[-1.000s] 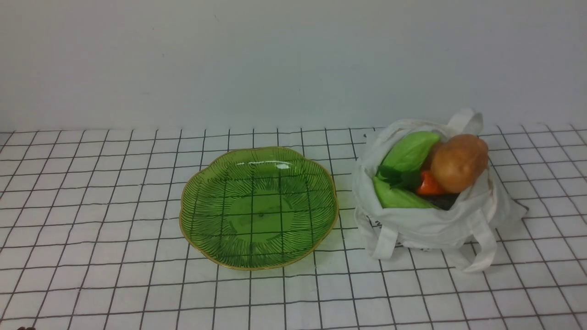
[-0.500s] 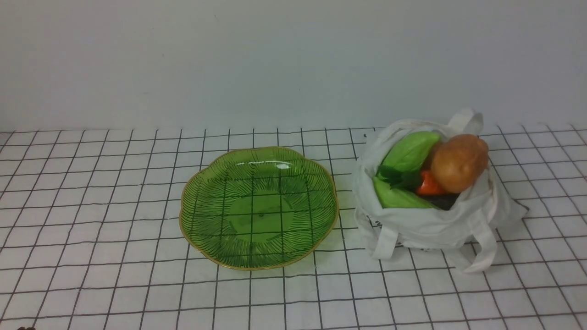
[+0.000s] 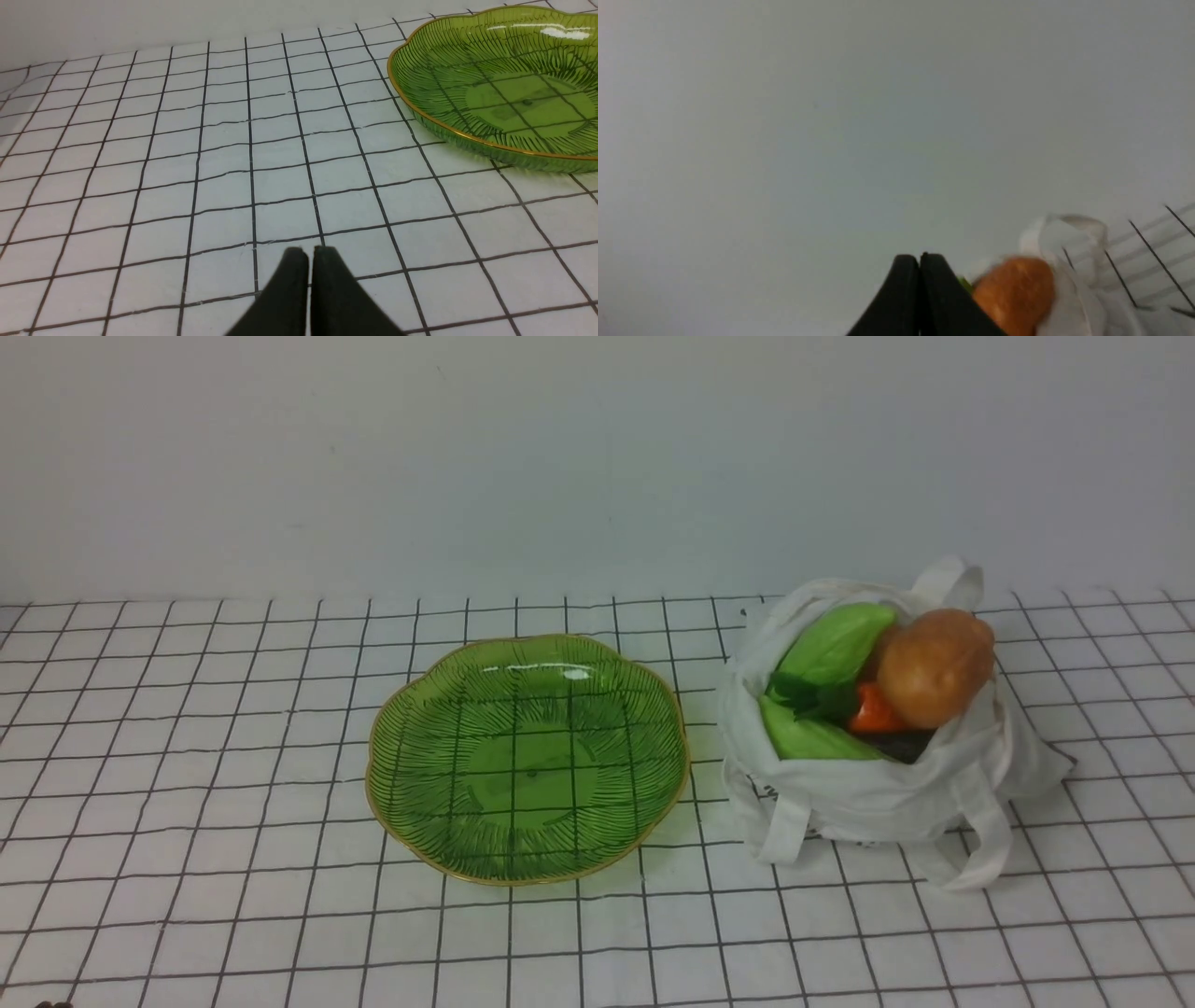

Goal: Take vegetables from bag on white checkered tablecloth place on plate.
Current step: 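Reach into the bag and grasp the item inside with the right gripper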

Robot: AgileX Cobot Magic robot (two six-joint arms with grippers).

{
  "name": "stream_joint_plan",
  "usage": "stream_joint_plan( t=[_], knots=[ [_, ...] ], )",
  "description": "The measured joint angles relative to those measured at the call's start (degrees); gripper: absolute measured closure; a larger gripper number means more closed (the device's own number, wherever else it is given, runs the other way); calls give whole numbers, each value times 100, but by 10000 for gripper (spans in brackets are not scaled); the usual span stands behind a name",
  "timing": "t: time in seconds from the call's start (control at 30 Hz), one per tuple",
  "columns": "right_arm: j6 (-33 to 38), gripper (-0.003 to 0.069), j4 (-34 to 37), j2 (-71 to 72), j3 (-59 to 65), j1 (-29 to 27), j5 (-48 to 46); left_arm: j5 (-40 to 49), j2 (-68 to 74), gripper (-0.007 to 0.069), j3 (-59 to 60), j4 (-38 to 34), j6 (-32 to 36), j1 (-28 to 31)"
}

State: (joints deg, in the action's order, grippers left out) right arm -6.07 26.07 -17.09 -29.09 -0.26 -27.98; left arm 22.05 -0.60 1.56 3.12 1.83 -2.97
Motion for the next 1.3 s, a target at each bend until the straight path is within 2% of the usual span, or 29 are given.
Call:
stream_joint_plan(
  t=[0.07, 0.23, 0.47, 0.63, 0.77, 0.8, 0.87, 0.9, 0.97, 1.03, 1.13, 1.3],
  knots=[
    [198, 675, -308, -897, -758, 0, -995, 0, 0, 633, 0, 0, 0, 0],
    [558, 675, -565, -2537, -1722, 0, -2284, 0, 0, 633, 0, 0, 0, 0],
    [803, 667, -522, -4086, -2555, 0, -2518, 0, 0, 633, 0, 0, 0, 0],
    [768, 606, -327, -4934, -3108, 0, -2499, 0, 0, 633, 0, 0, 0, 0],
    [807, 421, -173, -5764, -3500, 0, -2298, 0, 0, 633, 0, 0, 0, 0],
    [802, 410, -155, -5798, -3510, 0, -2286, 0, 0, 633, 0, 0, 0, 0],
    [663, 274, 0, -6176, -3618, 0, -2260, 0, 0, 633, 0, 0, 0, 0],
    [607, 238, 57, -6265, -3643, 0, -2260, 0, 0, 633, 0, 0, 0, 0],
    [526, 117, 173, -6619, -3760, 0, -2238, 0, 0, 633, 0, 0, 0, 0],
    [515, 39, 193, -6853, -3892, 0, -2213, 0, 0, 633, 0, 0, 0, 0],
    [502, -19, 205, -7279, -4137, 0, -2175, 0, 0, 633, 0, 0, 0, 0],
    [479, -32, 270, -7853, -4513, 0, -2164, 0, 0, 633, 0, 0, 0, 0]
  ],
)
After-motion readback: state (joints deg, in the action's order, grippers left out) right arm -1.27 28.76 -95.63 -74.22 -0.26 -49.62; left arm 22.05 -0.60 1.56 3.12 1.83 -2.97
